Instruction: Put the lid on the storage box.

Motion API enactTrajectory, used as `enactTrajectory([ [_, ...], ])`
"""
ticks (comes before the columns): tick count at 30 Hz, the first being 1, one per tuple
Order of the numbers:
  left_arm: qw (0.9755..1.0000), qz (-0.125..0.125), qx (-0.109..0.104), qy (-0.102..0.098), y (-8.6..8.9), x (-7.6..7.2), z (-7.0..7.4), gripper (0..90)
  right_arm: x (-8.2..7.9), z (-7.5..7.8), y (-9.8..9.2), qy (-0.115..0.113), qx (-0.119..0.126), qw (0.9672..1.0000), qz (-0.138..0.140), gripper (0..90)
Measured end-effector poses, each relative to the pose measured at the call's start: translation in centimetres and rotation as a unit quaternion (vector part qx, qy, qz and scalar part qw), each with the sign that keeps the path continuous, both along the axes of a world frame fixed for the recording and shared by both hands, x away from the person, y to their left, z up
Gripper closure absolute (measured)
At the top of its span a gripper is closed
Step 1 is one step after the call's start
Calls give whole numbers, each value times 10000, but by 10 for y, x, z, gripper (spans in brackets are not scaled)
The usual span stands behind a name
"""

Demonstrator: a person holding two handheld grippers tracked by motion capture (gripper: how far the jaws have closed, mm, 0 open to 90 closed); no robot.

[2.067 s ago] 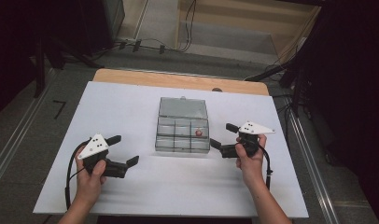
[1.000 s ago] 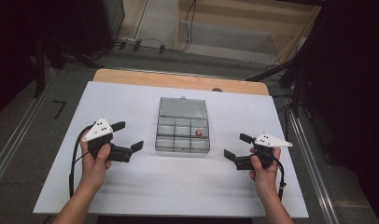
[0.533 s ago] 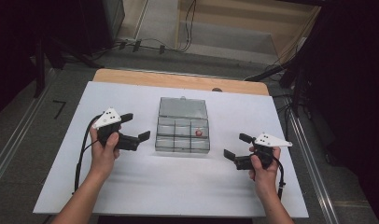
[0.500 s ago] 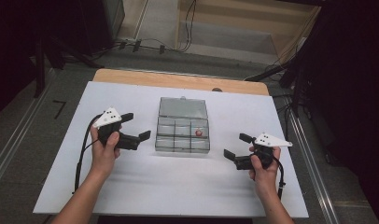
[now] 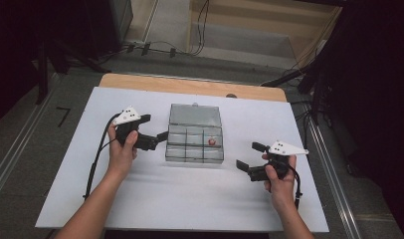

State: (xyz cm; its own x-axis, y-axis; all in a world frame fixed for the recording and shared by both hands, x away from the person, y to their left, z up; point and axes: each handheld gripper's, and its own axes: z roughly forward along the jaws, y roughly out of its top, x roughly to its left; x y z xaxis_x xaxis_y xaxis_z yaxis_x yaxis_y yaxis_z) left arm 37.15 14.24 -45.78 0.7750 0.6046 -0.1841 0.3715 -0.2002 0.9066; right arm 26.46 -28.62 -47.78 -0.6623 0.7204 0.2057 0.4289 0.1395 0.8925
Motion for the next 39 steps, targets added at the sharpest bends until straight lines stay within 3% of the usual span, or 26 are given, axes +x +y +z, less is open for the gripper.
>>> enactTrajectory([
  [17, 9998, 160, -26, 102, -15, 37, -10, 0, 22, 8, 16, 35, 11, 10000, -12, 0],
  [25, 9994, 179, 49, 304, -21, 52, -10, 0, 44, 19, 19, -11, 87, 9999, -92, 0],
  [39, 9974, 313, 180, 619, -27, 70, -10, 9, 87, 24, 35, 179, 134, 9997, -136, 0],
])
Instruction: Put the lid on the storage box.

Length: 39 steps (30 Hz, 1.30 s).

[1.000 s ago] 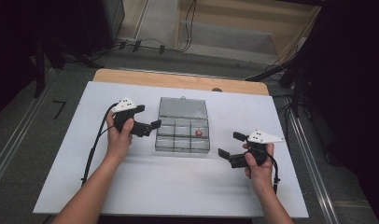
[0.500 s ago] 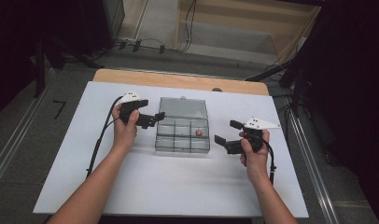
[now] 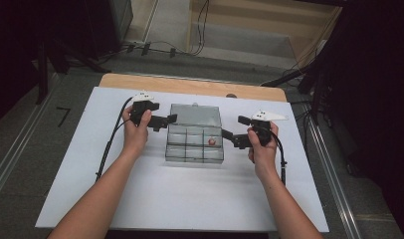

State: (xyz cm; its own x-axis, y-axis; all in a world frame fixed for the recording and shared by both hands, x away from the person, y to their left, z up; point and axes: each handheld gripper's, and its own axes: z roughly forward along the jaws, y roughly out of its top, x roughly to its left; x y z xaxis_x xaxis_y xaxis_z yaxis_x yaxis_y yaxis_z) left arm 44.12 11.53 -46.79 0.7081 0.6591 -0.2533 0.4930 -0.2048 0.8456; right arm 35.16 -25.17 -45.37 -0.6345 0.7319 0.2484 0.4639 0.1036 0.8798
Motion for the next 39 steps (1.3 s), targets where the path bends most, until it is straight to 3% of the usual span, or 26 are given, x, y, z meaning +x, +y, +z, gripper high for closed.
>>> enactTrajectory([
  [2, 9999, 77, 72, 28, -1, 2, 0, 10, 6, 0, 2, 32, -4, 10000, -36, 0],
  [8, 9996, 151, 23, 244, -1, 8, -2, 19, 24, 0, 6, 143, 137, 9998, -90, 0],
  [13, 9988, 273, -3, 400, -3, 13, -3, 83, 36, -3, 11, 278, 56, 9995, -152, 0],
  [21, 9971, 287, -9, 700, -7, 19, -10, 154, 54, -9, 13, 603, 176, 9978, -196, 0],
  [22, 9969, 300, -5, 722, -7, 19, -11, 155, 55, -10, 13, 640, 175, 9976, -217, 35],
  [29, 9950, 358, -24, 930, -9, 22, -17, 179, 66, -21, 15, 991, 220, 9944, -282, 48],
  [33, 9945, 312, 15, 1003, -11, 22, -21, 197, 70, -25, 15, 1032, 133, 9937, -416, 75],
  [36, 9936, 307, 19, 1085, -13, 23, -24, 201, 74, -31, 13, 1204, 167, 9914, -476, 77],
  [39, 9924, 372, 37, 1168, -15, 23, -27, 222, 77, -36, 13, 1338, 182, 9891, -596, 139],
])
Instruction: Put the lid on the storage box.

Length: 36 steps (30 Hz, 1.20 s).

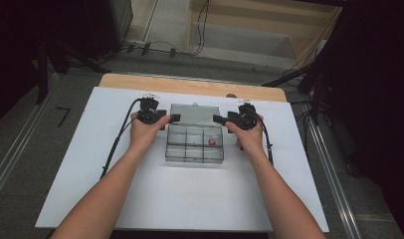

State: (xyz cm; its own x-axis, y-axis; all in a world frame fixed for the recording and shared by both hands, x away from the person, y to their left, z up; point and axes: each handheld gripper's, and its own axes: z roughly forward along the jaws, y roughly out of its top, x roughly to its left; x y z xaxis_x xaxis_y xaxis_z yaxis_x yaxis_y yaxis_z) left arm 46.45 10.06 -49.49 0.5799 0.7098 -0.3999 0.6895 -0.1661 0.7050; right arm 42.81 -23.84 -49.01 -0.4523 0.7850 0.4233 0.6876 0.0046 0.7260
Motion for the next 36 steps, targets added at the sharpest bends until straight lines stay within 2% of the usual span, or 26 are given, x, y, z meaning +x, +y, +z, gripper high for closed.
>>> enactTrajectory([
  [2, 10000, -24, -53, 57, -2, 0, -2, 231, 2, -3, 1, 94, -1, 9999, -52, 202],
  [6, 9999, -41, -108, 99, -4, 0, -3, 245, 3, -8, 5, 239, -48, 9997, -47, 260],
  [8, 9999, -2, -57, 126, -5, 1, -4, 257, 3, -9, 6, 288, 8, 9996, -10, 291],
  [11, 9997, 8, -109, 196, -6, 1, -7, 274, 4, -11, 10, 410, 148, 9990, -12, 292],
  [15, 9995, 64, -123, 266, -7, 2, -9, 283, 5, -12, 14, 514, -2, 9986, -102, 306],
  [21, 9994, 100, -116, 309, -8, 2, -10, 282, 7, -20, 16, 729, 25, 9972, -134, 292],
  [24, 9992, 109, -162, 342, -9, 2, -11, 277, 8, -23, 17, 858, 267, 9959, -121, 287],
  [26, 9990, 94, -220, 383, -9, 3, -12, 280, 9, -24, 18, 897, 303, 9954, -137, 289],
  [32, 9987, 109, -324, 381, -12, 2, -11, 342, 8, -23, 19, 831, 310, 9960, -121, 344],
  [36, 9992, 68, -328, 223, -12, 0, -6, 406, 5, -17, 19, 577, 150, 9981, -128, 402],
])
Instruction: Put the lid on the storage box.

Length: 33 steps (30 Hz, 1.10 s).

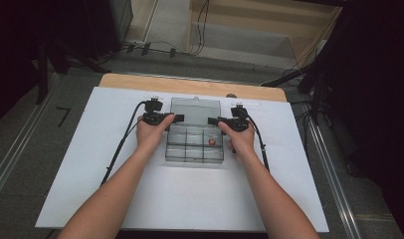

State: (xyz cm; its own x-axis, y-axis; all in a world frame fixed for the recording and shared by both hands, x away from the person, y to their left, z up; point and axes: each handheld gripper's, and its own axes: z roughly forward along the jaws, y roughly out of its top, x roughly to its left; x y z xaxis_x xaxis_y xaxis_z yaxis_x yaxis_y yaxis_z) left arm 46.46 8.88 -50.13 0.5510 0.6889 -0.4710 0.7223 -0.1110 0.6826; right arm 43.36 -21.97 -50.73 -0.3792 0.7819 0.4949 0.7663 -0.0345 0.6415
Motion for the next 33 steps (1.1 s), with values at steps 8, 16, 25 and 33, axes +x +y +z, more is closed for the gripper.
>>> enactTrajectory([
  [8, 9990, -55, 41, -436, 3, -5, 12, 516, -7, 9, -3, -450, -34, 9990, 27, 475],
  [16, 9969, -178, -28, -764, 5, -12, 24, 571, -15, 17, -7, -888, 116, 9959, 85, 518],
  [25, 9935, -409, -75, -1057, 8, -19, 28, 584, -26, 25, -7, -1377, -197, 9902, 143, 632],
  [33, 9917, -518, -160, -1170, 6, -21, 30, 436, -31, 23, -9, -1608, -396, 9859, 243, 664],
])
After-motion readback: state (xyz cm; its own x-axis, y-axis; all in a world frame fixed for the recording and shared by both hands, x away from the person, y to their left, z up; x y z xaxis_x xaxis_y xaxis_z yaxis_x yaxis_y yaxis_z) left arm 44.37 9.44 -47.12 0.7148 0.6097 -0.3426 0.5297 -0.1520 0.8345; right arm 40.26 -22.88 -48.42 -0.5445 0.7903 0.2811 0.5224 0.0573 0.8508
